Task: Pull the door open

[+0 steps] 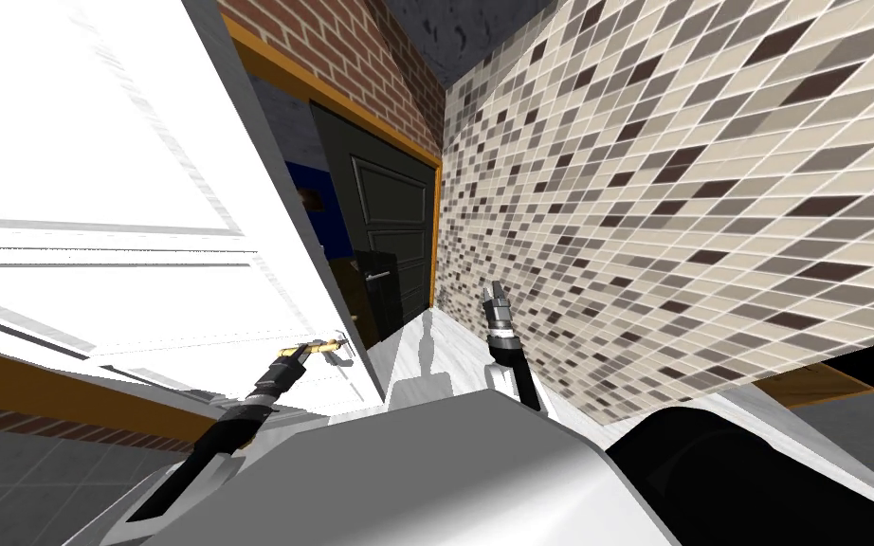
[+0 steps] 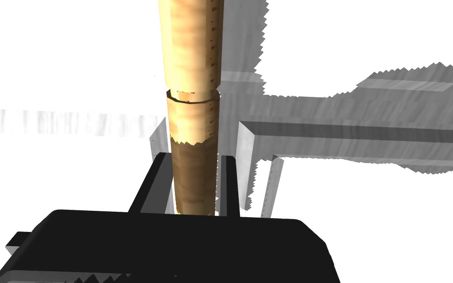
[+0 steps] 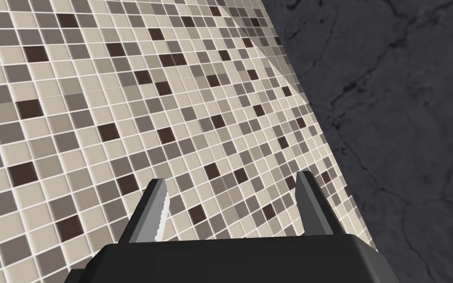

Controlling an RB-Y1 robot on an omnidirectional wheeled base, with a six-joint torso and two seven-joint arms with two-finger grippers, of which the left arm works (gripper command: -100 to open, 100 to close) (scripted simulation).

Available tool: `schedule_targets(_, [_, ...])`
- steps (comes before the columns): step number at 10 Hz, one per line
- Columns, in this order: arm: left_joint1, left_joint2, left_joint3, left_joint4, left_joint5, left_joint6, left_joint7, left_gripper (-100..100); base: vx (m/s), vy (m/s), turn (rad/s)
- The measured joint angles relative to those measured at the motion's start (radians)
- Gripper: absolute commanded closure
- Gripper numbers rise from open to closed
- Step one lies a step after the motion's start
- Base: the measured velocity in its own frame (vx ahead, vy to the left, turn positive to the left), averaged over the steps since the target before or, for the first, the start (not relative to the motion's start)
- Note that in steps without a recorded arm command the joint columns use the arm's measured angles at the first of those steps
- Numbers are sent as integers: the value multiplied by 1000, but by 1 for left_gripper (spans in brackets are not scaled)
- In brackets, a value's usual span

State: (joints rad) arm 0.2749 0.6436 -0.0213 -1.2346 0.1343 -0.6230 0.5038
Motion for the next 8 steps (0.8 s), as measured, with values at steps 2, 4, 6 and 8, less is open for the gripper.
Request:
schedule_targets(2, [11,10,-10,7,-2,-23,10,100,-147,37,-95])
schedule_targets(4, [31,29,-17,9,-1,-50,25,100,-163,73,-139])
schedule_targets(6, [40,43,-26,14,-2,-81,38,100,-136,55,-60])
schedule_targets(8, [53,51,-28,23,-3,-96,43,100,-36,18,-23])
